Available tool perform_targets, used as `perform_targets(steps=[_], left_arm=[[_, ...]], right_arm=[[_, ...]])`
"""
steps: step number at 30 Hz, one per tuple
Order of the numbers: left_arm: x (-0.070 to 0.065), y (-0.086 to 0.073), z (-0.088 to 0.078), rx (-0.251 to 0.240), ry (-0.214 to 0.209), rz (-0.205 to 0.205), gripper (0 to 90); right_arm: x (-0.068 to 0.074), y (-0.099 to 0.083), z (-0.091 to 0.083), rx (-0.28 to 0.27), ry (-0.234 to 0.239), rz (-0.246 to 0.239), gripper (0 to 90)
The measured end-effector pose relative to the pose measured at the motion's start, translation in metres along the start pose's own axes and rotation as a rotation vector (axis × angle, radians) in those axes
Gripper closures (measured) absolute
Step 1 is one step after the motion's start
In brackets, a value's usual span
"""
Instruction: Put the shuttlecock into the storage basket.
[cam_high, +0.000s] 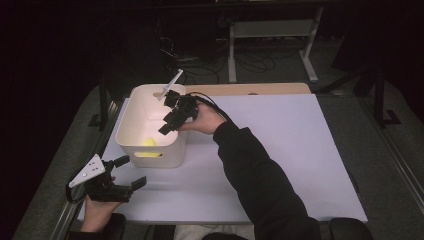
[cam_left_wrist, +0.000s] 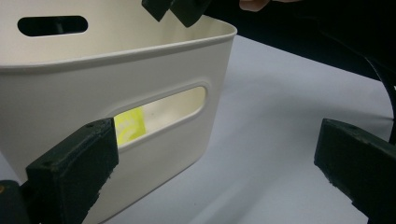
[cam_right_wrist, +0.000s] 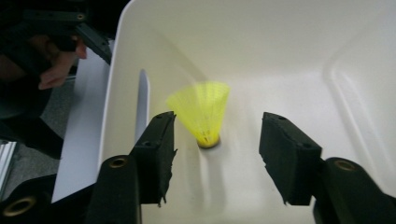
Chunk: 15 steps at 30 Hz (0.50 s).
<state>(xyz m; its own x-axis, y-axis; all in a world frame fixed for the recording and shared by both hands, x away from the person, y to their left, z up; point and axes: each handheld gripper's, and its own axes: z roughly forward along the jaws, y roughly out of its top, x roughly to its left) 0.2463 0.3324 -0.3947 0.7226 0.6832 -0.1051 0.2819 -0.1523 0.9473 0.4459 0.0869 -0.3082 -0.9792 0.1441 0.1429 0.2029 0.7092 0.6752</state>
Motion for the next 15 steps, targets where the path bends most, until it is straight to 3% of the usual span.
perform_targets(steps=[15], left_arm=[[0.0,0.0,0.0,0.005,0.001,0.001,0.0]], right_arm=[[-0.005,-0.012,-0.029,-0.065,-0.055,0.04,13.2]])
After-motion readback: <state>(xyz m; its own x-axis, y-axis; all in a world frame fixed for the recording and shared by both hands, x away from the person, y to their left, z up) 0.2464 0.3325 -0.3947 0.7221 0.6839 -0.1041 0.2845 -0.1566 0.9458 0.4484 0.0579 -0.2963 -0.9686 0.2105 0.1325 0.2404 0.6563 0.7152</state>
